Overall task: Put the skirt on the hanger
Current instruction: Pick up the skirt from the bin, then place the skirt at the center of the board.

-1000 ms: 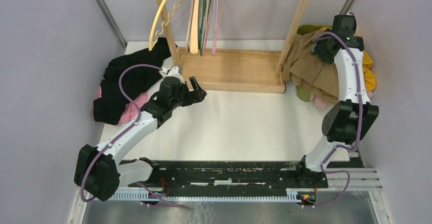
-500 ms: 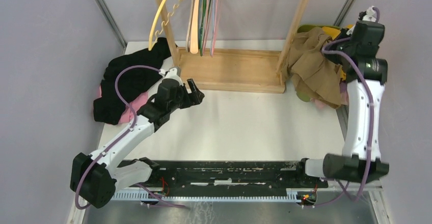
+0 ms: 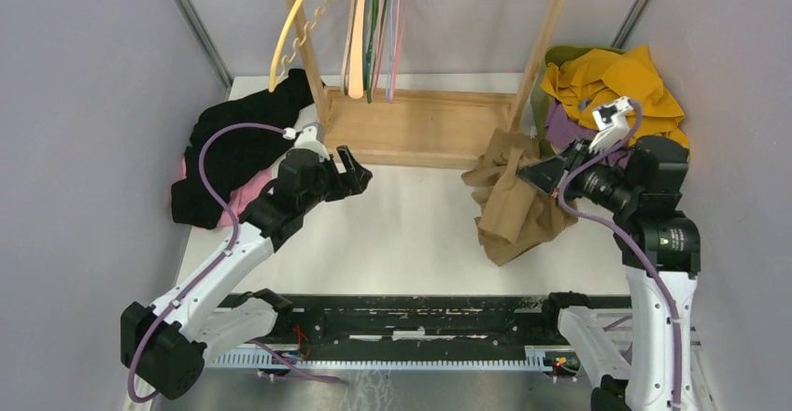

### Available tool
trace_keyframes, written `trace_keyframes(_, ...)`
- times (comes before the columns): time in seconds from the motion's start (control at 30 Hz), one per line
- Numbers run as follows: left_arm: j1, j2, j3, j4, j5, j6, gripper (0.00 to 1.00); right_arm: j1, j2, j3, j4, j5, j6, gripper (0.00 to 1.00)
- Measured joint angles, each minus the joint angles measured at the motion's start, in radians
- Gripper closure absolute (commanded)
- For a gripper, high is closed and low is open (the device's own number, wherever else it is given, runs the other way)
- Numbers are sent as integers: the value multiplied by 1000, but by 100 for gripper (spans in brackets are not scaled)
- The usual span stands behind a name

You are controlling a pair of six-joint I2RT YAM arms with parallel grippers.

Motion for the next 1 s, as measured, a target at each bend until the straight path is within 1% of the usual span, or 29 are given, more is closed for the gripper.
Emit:
trace_keyframes(0.1,-3,0,-1,-5,0,0,13,51,-25,-130,53,-47,36,99)
trace_keyframes(0.2,-11,0,-2,-8,6,0,13,145,-19,-277,135,-39,68,99)
trace_keyframes(0.23,-15,0,-2,-10,11,0,13,207,-8,-303,148,-31,71,99)
trace_keyframes(0.33,-31,2,-2,-13,20,0,13,394,84,-359,211,76,72,99)
trace_keyframes(0.4,-37,2,-2,-22,22,0,13,553,196,-362,257,184,67,99)
trace_keyframes(0.53,-45,-1,-2,-56,16,0,11,790,394,-353,333,339,53,97)
trace_keyframes(0.57,-45,-5,-2,-66,12,0,11,840,444,-341,344,367,52,91)
trace_keyframes(0.6,-45,-9,-2,-74,8,0,11,887,496,-327,358,389,51,74)
trace_keyframes(0.63,-45,-17,-2,-85,0,0,11,930,553,-310,374,410,50,60)
trace_keyframes(0.67,-45,-22,-2,-92,-4,0,11,957,588,-300,386,424,52,51)
trace_keyframes(0.7,-45,-28,-2,-98,-8,0,11,986,622,-293,397,434,46,45)
trace_keyframes(0.77,-45,-33,-2,-108,-10,0,11,1017,642,-291,401,457,46,38)
trace_keyframes(0.87,-45,-19,-2,-108,-7,0,11,1020,609,-288,366,518,41,32)
trace_keyframes(0.93,-45,4,-2,-106,1,0,11,1006,560,-269,307,574,29,30)
trace_keyframes(1.0,-49,49,2,-101,19,0,11,978,496,-237,247,628,17,32)
